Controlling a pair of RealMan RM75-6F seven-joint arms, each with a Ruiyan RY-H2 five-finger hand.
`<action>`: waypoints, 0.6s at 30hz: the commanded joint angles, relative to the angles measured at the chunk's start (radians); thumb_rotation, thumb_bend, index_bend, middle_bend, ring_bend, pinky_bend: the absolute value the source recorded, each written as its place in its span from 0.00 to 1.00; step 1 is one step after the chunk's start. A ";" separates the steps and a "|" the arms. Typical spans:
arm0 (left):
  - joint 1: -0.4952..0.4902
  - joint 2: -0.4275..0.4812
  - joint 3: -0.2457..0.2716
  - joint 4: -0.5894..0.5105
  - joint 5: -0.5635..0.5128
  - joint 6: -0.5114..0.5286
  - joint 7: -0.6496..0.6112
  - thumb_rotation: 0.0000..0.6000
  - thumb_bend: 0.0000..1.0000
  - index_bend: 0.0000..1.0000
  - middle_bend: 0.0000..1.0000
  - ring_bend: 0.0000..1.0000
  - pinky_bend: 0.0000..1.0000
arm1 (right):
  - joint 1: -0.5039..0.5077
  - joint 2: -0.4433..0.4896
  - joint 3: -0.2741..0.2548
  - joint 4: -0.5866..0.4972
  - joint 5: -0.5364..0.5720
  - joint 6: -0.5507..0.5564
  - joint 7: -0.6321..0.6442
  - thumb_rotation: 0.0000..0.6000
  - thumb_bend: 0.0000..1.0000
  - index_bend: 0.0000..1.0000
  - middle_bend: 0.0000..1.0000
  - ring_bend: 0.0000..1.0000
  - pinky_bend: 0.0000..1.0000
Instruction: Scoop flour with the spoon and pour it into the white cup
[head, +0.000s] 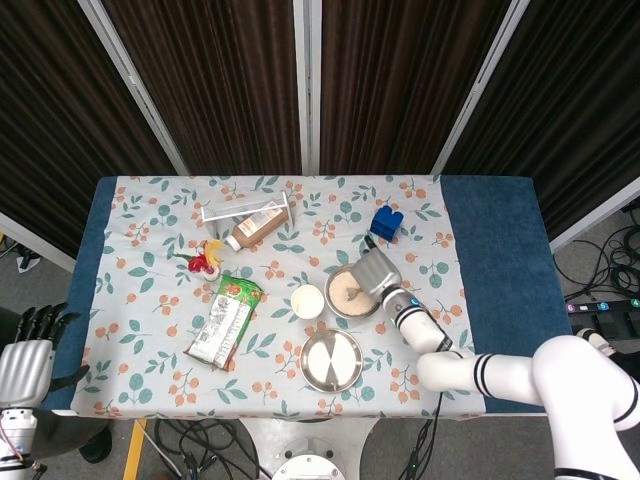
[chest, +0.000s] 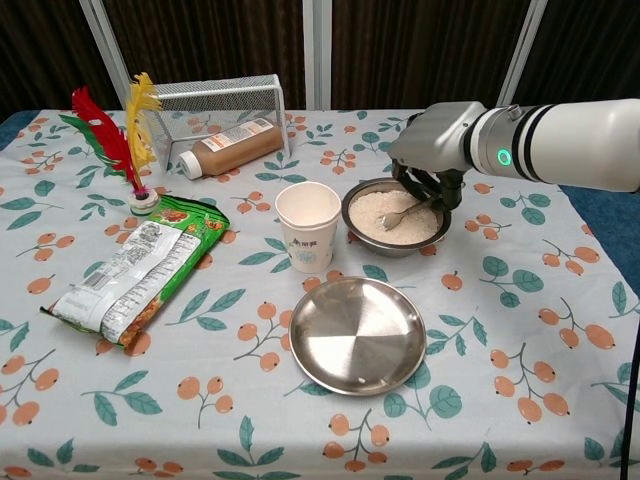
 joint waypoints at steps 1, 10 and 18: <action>-0.001 0.002 -0.001 -0.002 0.002 0.001 0.003 1.00 0.02 0.28 0.23 0.12 0.06 | -0.012 0.030 -0.006 -0.026 -0.023 0.016 0.030 1.00 0.33 0.59 0.58 0.27 0.00; -0.003 0.014 -0.005 -0.029 0.013 0.013 0.032 1.00 0.02 0.28 0.23 0.12 0.06 | -0.052 0.117 -0.022 -0.106 -0.089 0.062 0.109 1.00 0.33 0.59 0.58 0.27 0.00; -0.002 0.026 -0.005 -0.051 0.014 0.017 0.048 1.00 0.02 0.28 0.23 0.12 0.06 | -0.090 0.171 -0.007 -0.167 -0.179 0.099 0.197 1.00 0.33 0.59 0.58 0.27 0.00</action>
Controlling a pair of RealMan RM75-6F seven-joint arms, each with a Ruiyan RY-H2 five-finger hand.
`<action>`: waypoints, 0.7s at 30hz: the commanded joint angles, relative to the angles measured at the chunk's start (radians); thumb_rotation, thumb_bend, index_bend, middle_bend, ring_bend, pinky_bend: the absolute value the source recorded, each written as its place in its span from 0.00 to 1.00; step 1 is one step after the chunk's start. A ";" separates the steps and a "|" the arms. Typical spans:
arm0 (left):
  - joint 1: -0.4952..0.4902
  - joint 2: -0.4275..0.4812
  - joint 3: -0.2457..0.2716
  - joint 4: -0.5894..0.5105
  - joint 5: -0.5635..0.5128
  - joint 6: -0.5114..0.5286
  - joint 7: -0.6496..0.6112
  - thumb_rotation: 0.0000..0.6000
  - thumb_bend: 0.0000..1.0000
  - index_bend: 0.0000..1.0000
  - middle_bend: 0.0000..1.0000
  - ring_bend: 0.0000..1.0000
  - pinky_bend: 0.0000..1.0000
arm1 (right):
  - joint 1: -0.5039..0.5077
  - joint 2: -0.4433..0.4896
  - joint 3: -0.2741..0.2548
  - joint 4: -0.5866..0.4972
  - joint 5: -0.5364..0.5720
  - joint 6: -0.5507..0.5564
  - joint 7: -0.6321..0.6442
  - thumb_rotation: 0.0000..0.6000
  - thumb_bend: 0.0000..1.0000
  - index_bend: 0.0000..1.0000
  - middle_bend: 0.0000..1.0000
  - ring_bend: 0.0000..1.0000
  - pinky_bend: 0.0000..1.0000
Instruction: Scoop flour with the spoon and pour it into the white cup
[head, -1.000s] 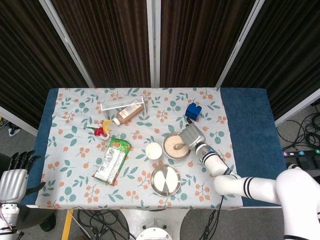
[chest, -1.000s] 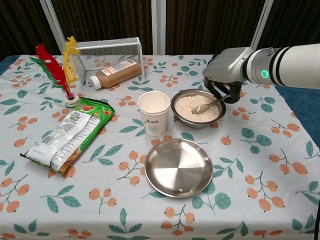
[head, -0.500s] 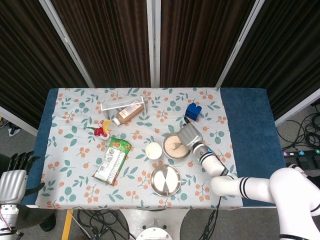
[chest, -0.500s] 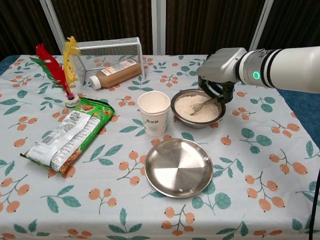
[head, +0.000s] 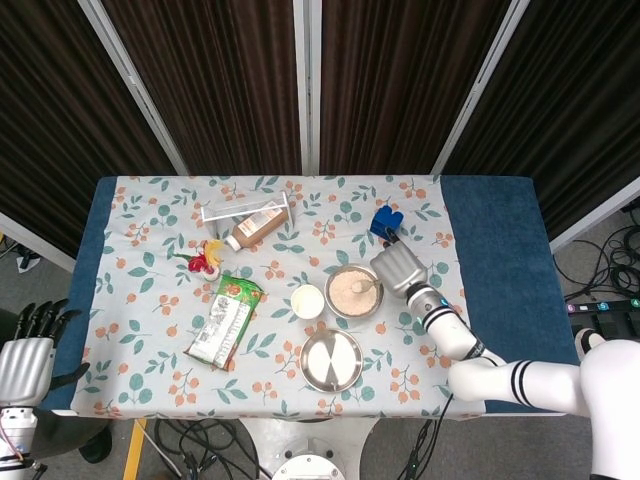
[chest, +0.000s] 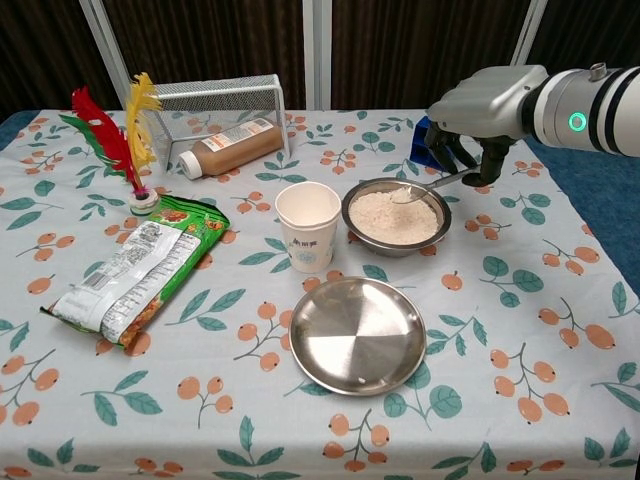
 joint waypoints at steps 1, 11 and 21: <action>0.000 0.002 -0.001 -0.004 -0.001 0.001 0.003 1.00 0.02 0.28 0.23 0.12 0.06 | -0.014 0.022 0.012 -0.030 -0.035 0.017 0.029 1.00 0.33 0.59 0.58 0.27 0.00; 0.003 -0.001 -0.002 0.001 -0.001 0.006 -0.005 1.00 0.02 0.28 0.23 0.12 0.06 | 0.023 0.012 0.064 -0.080 -0.087 0.007 0.045 1.00 0.33 0.59 0.58 0.27 0.00; 0.010 -0.007 0.001 0.026 -0.003 0.007 -0.032 1.00 0.02 0.28 0.23 0.12 0.06 | 0.127 -0.114 0.070 0.009 -0.059 -0.011 -0.081 1.00 0.33 0.59 0.58 0.28 0.00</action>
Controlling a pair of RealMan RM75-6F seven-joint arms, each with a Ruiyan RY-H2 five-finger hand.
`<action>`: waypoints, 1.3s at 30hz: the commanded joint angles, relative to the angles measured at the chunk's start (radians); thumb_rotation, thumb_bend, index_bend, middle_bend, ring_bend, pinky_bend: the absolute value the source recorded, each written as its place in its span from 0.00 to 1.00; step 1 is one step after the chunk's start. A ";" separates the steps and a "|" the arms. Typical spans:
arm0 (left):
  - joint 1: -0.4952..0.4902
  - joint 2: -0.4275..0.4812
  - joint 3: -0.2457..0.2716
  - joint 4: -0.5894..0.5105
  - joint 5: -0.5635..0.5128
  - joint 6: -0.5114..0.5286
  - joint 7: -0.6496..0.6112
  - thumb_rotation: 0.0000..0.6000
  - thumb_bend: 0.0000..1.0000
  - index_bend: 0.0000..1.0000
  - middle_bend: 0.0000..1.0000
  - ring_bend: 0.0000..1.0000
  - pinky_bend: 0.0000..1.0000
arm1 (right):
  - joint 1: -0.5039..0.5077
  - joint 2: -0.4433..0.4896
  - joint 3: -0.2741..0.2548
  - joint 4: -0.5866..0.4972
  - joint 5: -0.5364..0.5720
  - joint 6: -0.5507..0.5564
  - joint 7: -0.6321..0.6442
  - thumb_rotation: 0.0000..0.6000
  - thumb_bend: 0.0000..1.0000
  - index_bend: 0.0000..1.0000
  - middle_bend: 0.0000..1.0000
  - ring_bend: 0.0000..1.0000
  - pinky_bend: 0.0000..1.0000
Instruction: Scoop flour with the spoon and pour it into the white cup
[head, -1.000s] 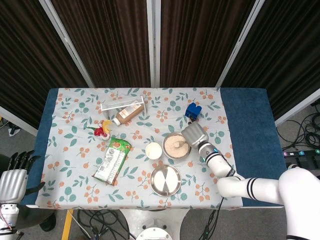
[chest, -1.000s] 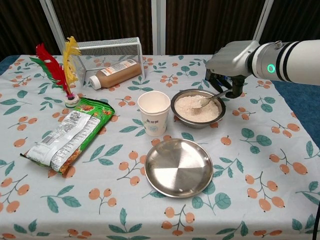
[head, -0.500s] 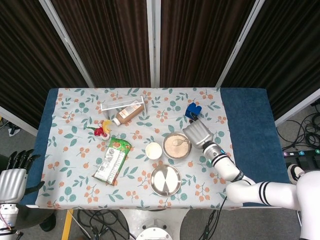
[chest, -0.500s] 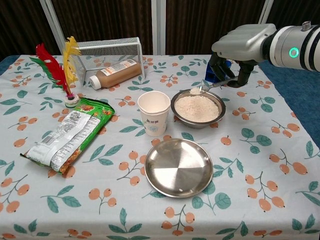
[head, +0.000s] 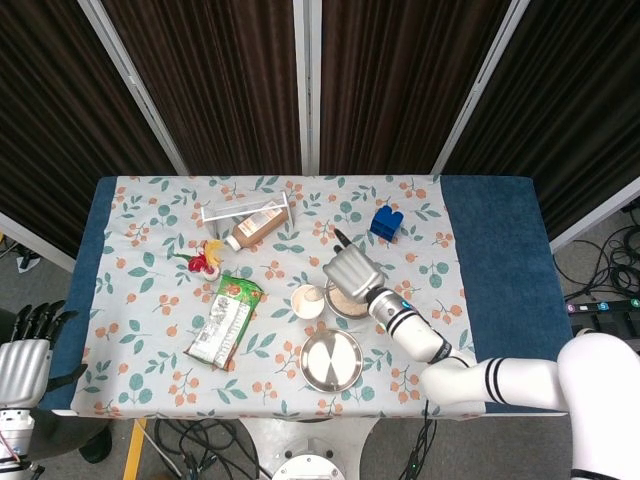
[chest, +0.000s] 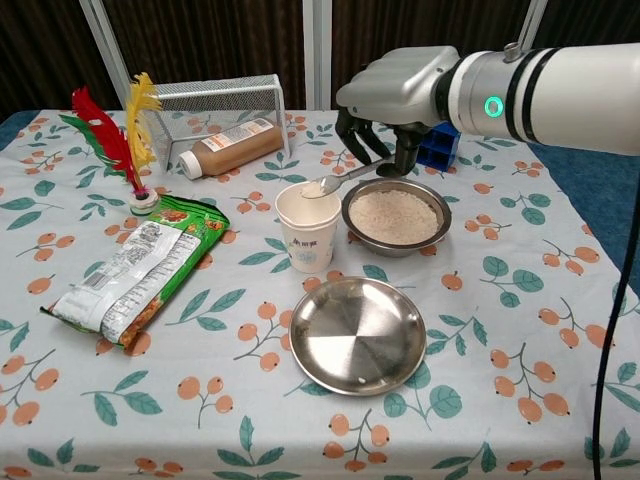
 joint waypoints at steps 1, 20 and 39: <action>0.003 -0.002 0.000 0.005 -0.002 0.002 -0.005 1.00 0.02 0.28 0.23 0.12 0.06 | 0.041 -0.035 -0.016 0.031 -0.017 0.016 -0.081 1.00 0.33 0.59 0.58 0.28 0.00; 0.003 -0.013 0.002 0.025 -0.002 -0.008 -0.038 1.00 0.03 0.28 0.23 0.12 0.06 | 0.085 -0.035 -0.143 0.047 -0.366 0.121 -0.436 1.00 0.33 0.59 0.58 0.27 0.00; 0.006 -0.011 0.003 0.022 -0.001 -0.006 -0.041 1.00 0.02 0.28 0.22 0.12 0.06 | 0.076 -0.028 -0.156 0.038 -0.469 0.092 -0.629 1.00 0.33 0.60 0.58 0.26 0.00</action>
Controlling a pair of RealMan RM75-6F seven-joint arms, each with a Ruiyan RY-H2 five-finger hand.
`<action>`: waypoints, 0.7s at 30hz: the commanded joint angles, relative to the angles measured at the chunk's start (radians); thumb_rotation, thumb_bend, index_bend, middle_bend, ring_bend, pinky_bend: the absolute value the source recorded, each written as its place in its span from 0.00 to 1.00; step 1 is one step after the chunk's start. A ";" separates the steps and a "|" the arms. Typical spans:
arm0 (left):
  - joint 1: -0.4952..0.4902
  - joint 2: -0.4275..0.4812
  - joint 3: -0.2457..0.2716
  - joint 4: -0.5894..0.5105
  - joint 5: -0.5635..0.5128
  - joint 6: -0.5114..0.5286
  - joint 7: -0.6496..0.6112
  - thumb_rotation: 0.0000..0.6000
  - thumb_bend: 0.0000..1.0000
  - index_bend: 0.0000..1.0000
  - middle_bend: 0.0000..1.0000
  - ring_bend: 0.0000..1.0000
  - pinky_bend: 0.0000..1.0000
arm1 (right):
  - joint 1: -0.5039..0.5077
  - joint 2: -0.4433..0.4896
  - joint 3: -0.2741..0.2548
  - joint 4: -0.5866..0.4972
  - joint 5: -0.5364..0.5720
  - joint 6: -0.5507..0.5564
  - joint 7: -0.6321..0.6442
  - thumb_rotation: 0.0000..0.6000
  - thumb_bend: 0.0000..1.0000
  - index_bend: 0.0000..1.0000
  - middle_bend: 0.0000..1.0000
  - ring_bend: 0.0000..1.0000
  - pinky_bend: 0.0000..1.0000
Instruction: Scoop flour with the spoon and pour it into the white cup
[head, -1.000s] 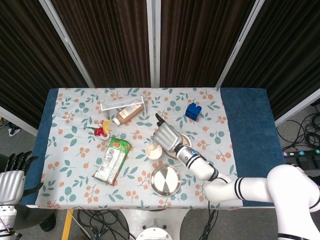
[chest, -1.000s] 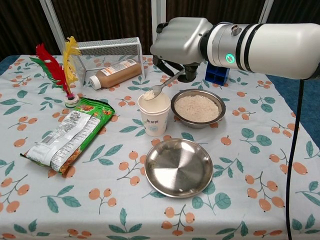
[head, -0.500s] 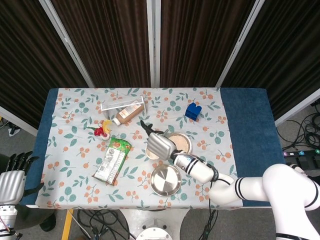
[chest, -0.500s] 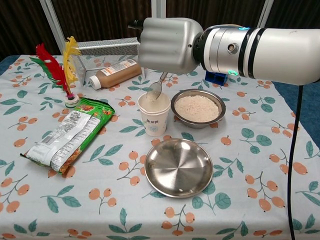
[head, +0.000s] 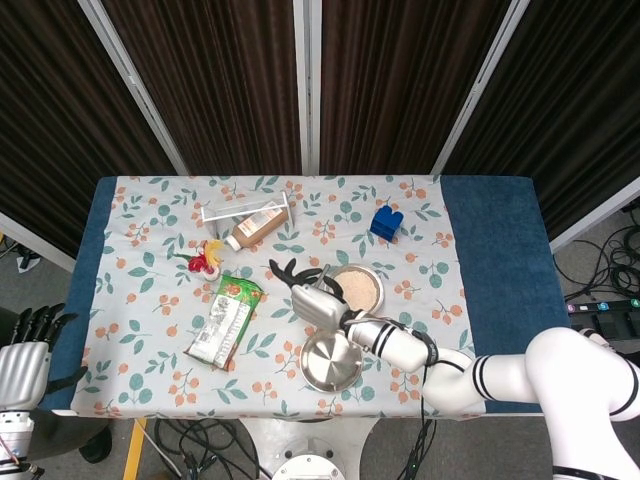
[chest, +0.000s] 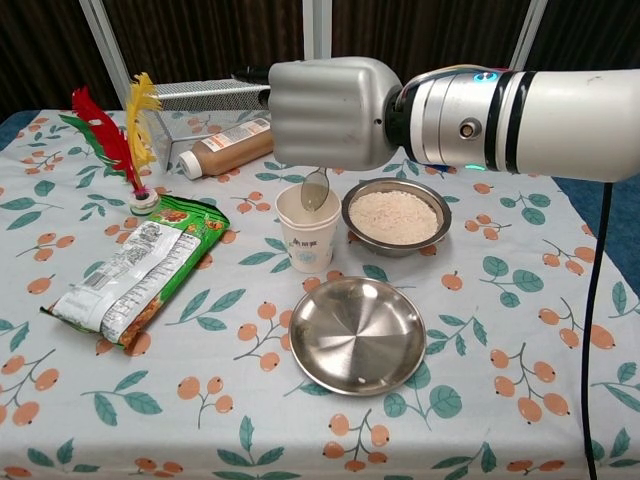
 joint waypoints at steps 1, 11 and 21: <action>-0.001 -0.001 -0.001 0.000 0.001 -0.001 0.001 1.00 0.02 0.28 0.22 0.12 0.06 | -0.003 0.001 0.006 -0.002 -0.005 -0.001 -0.005 1.00 0.33 0.60 0.58 0.26 0.00; -0.001 0.003 -0.001 -0.004 0.003 0.001 0.003 1.00 0.03 0.28 0.22 0.12 0.06 | -0.065 0.013 0.060 -0.027 0.038 0.042 0.077 1.00 0.33 0.60 0.58 0.27 0.00; -0.004 0.009 -0.003 -0.015 0.010 0.005 0.015 1.00 0.03 0.28 0.22 0.12 0.06 | -0.201 0.042 0.145 -0.108 0.093 0.160 0.385 1.00 0.33 0.60 0.58 0.28 0.00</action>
